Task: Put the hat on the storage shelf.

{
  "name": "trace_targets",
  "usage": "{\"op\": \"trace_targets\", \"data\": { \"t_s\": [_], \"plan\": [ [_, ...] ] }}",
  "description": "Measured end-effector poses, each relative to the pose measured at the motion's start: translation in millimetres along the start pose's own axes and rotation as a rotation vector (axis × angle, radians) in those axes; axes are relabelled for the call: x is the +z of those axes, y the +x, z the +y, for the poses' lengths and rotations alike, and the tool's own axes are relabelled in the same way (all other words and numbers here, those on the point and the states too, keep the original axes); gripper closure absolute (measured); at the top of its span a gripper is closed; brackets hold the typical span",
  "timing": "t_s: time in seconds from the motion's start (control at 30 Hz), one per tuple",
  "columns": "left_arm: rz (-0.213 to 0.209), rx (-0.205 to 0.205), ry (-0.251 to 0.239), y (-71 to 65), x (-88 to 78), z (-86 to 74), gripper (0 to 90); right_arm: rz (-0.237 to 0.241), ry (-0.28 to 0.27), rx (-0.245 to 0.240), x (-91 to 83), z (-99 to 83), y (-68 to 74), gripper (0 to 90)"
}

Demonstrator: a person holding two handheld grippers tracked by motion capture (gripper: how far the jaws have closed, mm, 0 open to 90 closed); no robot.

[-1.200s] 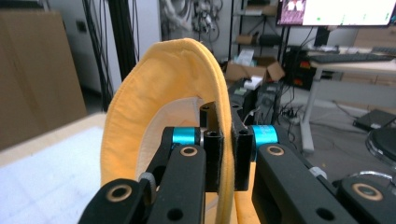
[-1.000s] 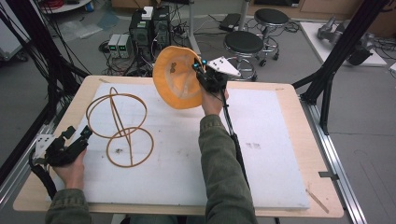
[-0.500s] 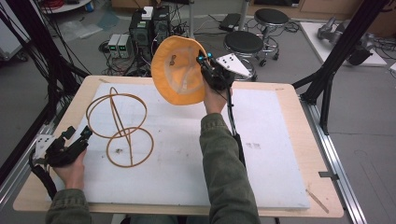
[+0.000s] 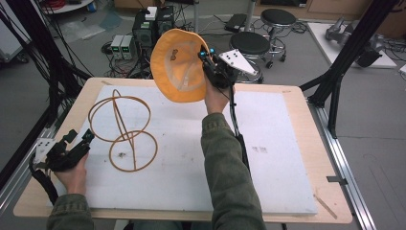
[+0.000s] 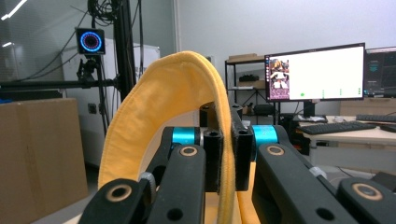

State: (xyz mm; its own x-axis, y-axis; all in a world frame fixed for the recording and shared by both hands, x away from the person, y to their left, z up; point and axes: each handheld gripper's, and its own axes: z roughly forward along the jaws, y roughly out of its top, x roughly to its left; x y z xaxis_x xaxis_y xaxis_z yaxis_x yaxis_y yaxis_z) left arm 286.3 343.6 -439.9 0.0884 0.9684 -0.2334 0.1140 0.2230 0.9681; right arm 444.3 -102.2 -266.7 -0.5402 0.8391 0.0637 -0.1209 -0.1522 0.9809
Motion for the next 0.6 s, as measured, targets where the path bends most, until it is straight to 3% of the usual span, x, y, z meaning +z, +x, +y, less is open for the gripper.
{"op": "trace_targets", "data": {
  "t_s": [0.27,0.47,0.6],
  "plan": [
    [0.004,-0.003,0.002,0.5,0.7,-0.3,35.3,0.024,0.003,-0.005,6.4,7.2,16.4,86.8],
    [0.005,-0.004,-0.001,0.7,0.7,-0.2,35.3,0.095,0.0,-0.025,13.6,13.7,44.9,86.8],
    [0.007,-0.004,-0.002,1.2,1.0,-0.4,35.4,0.111,0.016,-0.063,19.4,11.9,64.8,86.8]
  ]
}}
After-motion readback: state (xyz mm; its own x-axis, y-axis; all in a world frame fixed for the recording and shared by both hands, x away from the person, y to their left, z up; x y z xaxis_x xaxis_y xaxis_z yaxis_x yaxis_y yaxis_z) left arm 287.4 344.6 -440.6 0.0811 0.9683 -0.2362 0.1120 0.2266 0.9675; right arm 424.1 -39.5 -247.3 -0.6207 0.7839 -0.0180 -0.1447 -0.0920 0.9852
